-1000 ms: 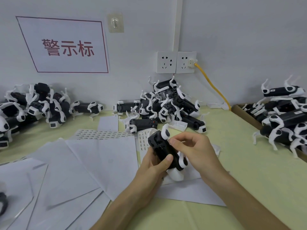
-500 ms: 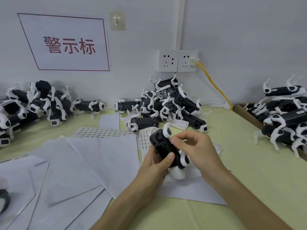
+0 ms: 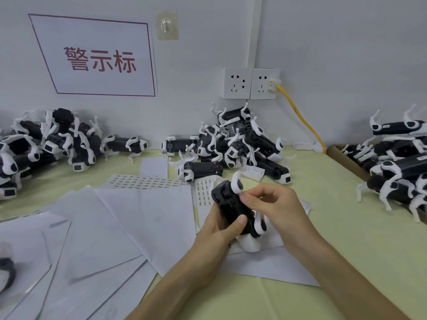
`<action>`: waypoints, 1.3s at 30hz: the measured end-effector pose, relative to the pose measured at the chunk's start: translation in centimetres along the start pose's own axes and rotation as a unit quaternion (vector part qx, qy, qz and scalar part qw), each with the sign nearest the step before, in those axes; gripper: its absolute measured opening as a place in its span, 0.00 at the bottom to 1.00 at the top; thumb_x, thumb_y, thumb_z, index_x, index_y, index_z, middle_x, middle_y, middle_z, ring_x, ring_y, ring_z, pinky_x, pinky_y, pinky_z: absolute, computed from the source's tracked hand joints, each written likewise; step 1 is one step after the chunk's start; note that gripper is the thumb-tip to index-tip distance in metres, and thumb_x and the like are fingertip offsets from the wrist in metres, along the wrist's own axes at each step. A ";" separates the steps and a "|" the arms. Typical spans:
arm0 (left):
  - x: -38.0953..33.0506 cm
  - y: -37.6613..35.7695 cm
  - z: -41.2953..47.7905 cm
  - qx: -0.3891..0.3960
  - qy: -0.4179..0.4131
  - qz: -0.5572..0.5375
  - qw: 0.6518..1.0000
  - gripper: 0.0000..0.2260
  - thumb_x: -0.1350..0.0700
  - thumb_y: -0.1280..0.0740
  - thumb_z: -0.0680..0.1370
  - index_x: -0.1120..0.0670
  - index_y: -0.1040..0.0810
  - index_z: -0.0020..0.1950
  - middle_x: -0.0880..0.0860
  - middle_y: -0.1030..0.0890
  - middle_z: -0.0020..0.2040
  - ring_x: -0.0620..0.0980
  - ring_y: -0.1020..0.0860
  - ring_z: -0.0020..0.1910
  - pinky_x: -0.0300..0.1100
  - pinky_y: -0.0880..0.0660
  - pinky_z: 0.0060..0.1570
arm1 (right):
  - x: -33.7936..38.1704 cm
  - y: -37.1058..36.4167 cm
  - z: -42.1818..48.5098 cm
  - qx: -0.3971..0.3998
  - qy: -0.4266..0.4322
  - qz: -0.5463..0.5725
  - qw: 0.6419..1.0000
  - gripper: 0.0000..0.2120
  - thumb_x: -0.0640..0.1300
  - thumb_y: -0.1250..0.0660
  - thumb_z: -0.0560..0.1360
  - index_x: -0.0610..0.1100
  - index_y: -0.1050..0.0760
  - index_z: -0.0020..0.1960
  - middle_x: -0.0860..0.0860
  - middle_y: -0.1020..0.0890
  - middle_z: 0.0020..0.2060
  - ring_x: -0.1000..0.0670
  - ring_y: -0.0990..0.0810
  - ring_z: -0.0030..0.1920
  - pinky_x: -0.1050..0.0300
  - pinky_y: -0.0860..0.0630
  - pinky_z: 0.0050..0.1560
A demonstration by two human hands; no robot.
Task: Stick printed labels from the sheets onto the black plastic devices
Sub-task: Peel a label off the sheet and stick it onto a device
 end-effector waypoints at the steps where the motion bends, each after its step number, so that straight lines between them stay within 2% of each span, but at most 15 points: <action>1: 0.0 0.0 -0.1 0.004 0.002 0.004 1.000 0.24 0.56 0.30 0.80 0.52 0.32 0.75 0.53 0.20 0.68 0.52 0.23 0.69 0.53 0.29 0.72 | 0.1 0.2 0.1 0.012 -0.014 0.006 1.000 0.05 0.39 0.23 0.71 0.44 0.15 0.37 0.43 0.14 0.39 0.49 0.16 0.41 0.57 0.21 0.49; 3: -0.1 0.1 -0.1 0.013 0.009 0.008 1.000 0.25 0.55 0.32 0.78 0.53 0.32 0.75 0.53 0.20 0.68 0.51 0.24 0.69 0.51 0.28 0.71 | 0.2 0.7 0.4 0.029 -0.044 0.019 0.998 0.10 0.44 0.20 0.65 0.42 0.20 0.33 0.44 0.17 0.33 0.48 0.19 0.38 0.53 0.23 0.49; 6: -0.4 0.0 0.0 0.024 0.020 -0.013 0.999 0.23 0.57 0.32 0.76 0.56 0.29 0.72 0.55 0.18 0.64 0.52 0.21 0.65 0.45 0.24 0.63 | 0.1 0.8 0.5 0.041 -0.067 0.022 0.997 0.22 0.53 0.20 0.56 0.43 0.30 0.29 0.47 0.25 0.28 0.48 0.25 0.33 0.52 0.29 0.47; 9: -0.7 0.0 0.1 0.036 0.031 -0.044 0.998 0.22 0.58 0.30 0.75 0.63 0.27 0.66 0.57 0.18 0.54 0.52 0.18 0.55 0.41 0.23 0.54 | -0.2 0.3 0.6 0.099 -0.036 -0.009 0.994 0.18 0.53 0.24 0.67 0.46 0.29 0.29 0.49 0.27 0.29 0.51 0.29 0.34 0.57 0.31 0.44; 12: -0.9 0.1 0.2 0.035 0.042 -0.063 0.996 0.19 0.60 0.28 0.73 0.63 0.24 0.62 0.58 0.17 0.50 0.51 0.17 0.49 0.40 0.22 0.48 | -0.1 0.5 0.7 0.128 -0.008 0.001 0.992 0.12 0.50 0.29 0.76 0.47 0.22 0.36 0.51 0.21 0.32 0.54 0.25 0.33 0.65 0.28 0.39; 15: -1.0 0.0 0.1 0.034 0.048 -0.066 0.996 0.20 0.60 0.28 0.73 0.64 0.24 0.64 0.61 0.17 0.54 0.54 0.17 0.53 0.42 0.21 0.52 | 0.0 0.5 0.7 0.167 0.010 0.014 0.986 0.08 0.50 0.25 0.73 0.47 0.20 0.41 0.51 0.19 0.35 0.53 0.24 0.35 0.63 0.26 0.38; 17: -1.2 -0.1 0.1 0.041 0.051 -0.067 0.996 0.21 0.60 0.29 0.74 0.63 0.24 0.67 0.61 0.17 0.56 0.54 0.17 0.56 0.42 0.21 0.53 | -0.4 0.2 0.7 0.159 0.029 -0.022 0.987 0.08 0.49 0.22 0.71 0.47 0.21 0.42 0.51 0.20 0.36 0.51 0.24 0.37 0.58 0.26 0.41; 20: -1.1 0.1 0.0 0.040 0.060 -0.051 0.996 0.22 0.59 0.28 0.74 0.61 0.25 0.68 0.62 0.17 0.59 0.57 0.18 0.58 0.46 0.21 0.57 | -0.8 0.0 0.8 0.149 0.048 -0.046 0.987 0.12 0.50 0.25 0.69 0.44 0.23 0.43 0.50 0.22 0.35 0.47 0.26 0.39 0.52 0.28 0.43; 22: -1.0 0.1 0.0 0.039 0.063 -0.032 0.997 0.22 0.59 0.28 0.74 0.61 0.24 0.68 0.63 0.17 0.61 0.60 0.19 0.61 0.52 0.22 0.62 | -0.9 0.2 0.9 0.172 0.046 -0.026 0.984 0.12 0.48 0.26 0.71 0.41 0.25 0.44 0.48 0.23 0.36 0.48 0.26 0.38 0.56 0.28 0.41; 24: -0.9 0.1 -0.1 0.045 0.056 -0.002 0.997 0.19 0.60 0.28 0.73 0.60 0.22 0.64 0.60 0.16 0.57 0.57 0.18 0.57 0.49 0.22 0.59 | -0.9 0.4 0.8 0.212 0.032 0.017 0.977 0.10 0.44 0.27 0.72 0.40 0.26 0.44 0.46 0.26 0.37 0.52 0.27 0.33 0.63 0.29 0.34; 26: -0.9 0.2 -0.1 0.053 0.049 0.026 0.997 0.12 0.60 0.29 0.73 0.58 0.19 0.56 0.56 0.16 0.50 0.52 0.19 0.48 0.42 0.22 0.49 | -1.1 0.6 0.9 0.239 0.016 0.029 0.971 0.12 0.43 0.29 0.73 0.36 0.28 0.46 0.44 0.28 0.36 0.54 0.29 0.30 0.64 0.32 0.30; 28: -0.9 0.2 -0.2 0.062 0.046 0.037 0.996 0.08 0.60 0.31 0.73 0.55 0.17 0.51 0.55 0.17 0.47 0.50 0.20 0.46 0.39 0.24 0.46 | -1.3 0.7 1.0 0.250 0.010 0.024 0.968 0.17 0.44 0.30 0.74 0.31 0.32 0.49 0.46 0.28 0.34 0.54 0.30 0.28 0.64 0.33 0.28; 34: -0.9 0.0 -0.1 0.041 0.044 0.058 0.996 0.13 0.58 0.31 0.71 0.62 0.20 0.54 0.56 0.16 0.49 0.51 0.19 0.49 0.42 0.25 0.49 | -1.4 0.7 1.1 0.259 0.012 0.040 0.965 0.10 0.43 0.32 0.75 0.37 0.29 0.47 0.42 0.33 0.37 0.54 0.33 0.29 0.65 0.34 0.29; 37: -0.8 -0.1 0.0 0.036 0.049 0.070 0.996 0.12 0.58 0.30 0.73 0.59 0.18 0.55 0.57 0.15 0.51 0.51 0.18 0.51 0.43 0.24 0.51 | -1.4 0.7 0.8 0.265 0.017 0.048 0.963 0.08 0.42 0.31 0.74 0.39 0.29 0.46 0.45 0.30 0.35 0.54 0.31 0.30 0.65 0.33 0.31; 39: -0.9 -0.2 -0.1 0.039 0.056 0.076 0.995 0.12 0.57 0.29 0.73 0.56 0.18 0.57 0.57 0.15 0.52 0.51 0.17 0.52 0.44 0.23 0.52 | -1.6 0.4 0.7 0.251 0.028 0.047 0.967 0.13 0.42 0.29 0.74 0.34 0.29 0.48 0.46 0.26 0.37 0.52 0.25 0.35 0.64 0.27 0.36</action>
Point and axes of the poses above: each hand's wrist, its own z-axis towards the middle knuckle, its own y-axis out of the back of the hand, x = y × z, the point moved 1 cm from there along z, towards the middle knuckle
